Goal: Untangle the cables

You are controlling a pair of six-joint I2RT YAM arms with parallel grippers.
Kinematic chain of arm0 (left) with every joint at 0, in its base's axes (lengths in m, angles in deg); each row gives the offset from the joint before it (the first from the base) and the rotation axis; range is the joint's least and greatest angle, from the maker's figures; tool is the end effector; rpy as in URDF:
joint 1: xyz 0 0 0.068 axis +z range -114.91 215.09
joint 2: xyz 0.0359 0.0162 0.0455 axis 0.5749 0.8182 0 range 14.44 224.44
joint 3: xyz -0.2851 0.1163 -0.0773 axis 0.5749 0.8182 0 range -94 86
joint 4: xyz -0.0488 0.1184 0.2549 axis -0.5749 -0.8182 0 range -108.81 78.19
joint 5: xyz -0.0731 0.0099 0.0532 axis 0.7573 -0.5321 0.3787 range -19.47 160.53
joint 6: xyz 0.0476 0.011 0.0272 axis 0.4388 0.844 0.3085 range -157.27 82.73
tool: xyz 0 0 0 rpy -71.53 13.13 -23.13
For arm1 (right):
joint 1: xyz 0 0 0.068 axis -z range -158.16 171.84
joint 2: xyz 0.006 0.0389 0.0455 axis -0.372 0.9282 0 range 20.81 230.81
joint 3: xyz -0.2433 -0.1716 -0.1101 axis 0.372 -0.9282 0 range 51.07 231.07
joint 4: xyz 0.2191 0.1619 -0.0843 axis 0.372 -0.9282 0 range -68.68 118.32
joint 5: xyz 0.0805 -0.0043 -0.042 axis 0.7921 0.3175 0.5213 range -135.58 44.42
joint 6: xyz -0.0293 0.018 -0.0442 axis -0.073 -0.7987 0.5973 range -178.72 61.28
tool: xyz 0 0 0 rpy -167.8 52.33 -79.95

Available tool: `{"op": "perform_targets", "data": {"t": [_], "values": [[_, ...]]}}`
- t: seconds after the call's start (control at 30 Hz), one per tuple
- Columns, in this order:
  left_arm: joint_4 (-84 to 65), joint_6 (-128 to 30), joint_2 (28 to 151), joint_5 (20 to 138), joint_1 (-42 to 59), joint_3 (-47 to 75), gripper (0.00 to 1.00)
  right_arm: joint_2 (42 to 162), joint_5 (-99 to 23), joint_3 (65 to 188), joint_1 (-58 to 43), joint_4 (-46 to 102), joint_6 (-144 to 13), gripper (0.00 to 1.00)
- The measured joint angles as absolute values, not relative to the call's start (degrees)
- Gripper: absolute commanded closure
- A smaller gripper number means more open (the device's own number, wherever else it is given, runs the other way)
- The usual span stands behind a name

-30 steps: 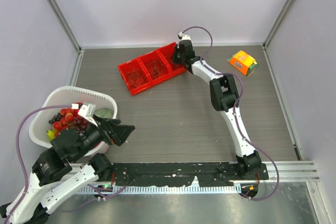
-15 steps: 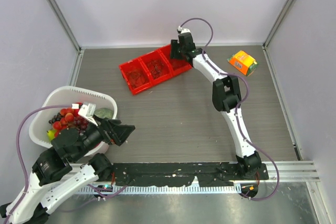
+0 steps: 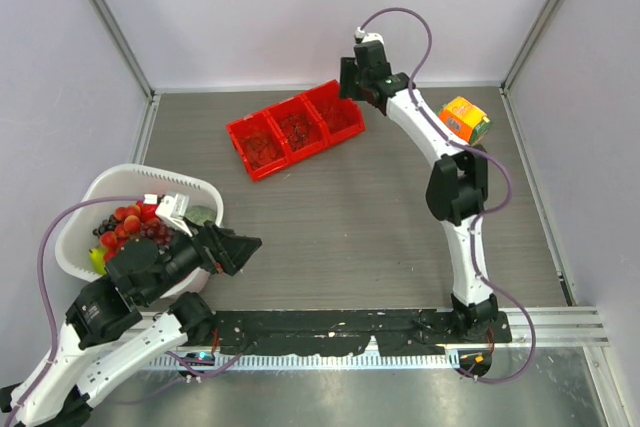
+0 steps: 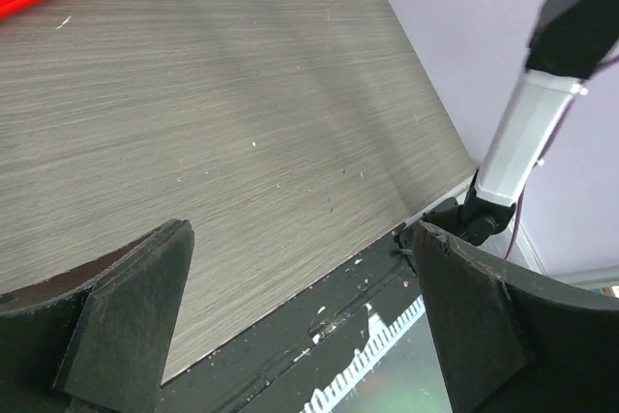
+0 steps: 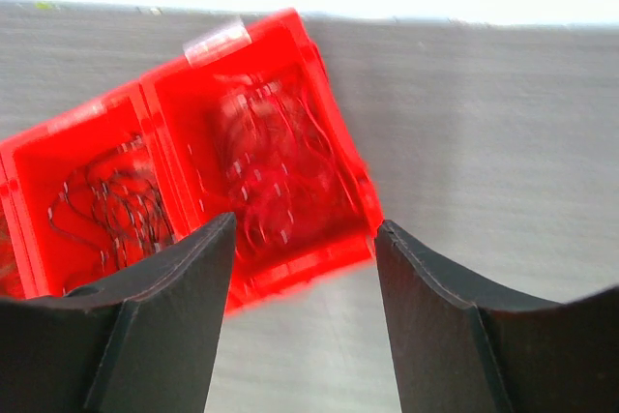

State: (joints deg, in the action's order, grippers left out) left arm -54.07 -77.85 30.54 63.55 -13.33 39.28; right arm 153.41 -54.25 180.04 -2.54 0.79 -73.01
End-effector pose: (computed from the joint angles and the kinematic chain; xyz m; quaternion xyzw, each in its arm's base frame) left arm 0.0263 -0.0225 0.3661 0.0146 0.7745 -0.4083 0.4829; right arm 0.5482 0.2420 0.3264 -0.0394 0.8685 0.1000 0.4840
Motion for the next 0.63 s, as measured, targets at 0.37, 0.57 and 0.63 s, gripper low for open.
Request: {"op": "perform_targets", "data": {"t": [0.37, 0.57, 0.63], "values": [[-50.0, -79.0, 29.2, 61.3, -13.3, 42.3, 0.00, 98.2, -59.2, 122.4, -4.8, 3.1, -77.8, 0.18], [-45.8, -79.0, 26.7, 60.0, -13.3, 45.5, 0.00, 68.6, -58.8, 106.3, -5.4, 1.2, -78.4, 0.17], [-44.5, -78.9, 25.9, 59.7, -13.3, 45.9, 0.01, 60.6, -58.7, 103.9, -5.3, 0.4, -78.4, 0.17]]}}
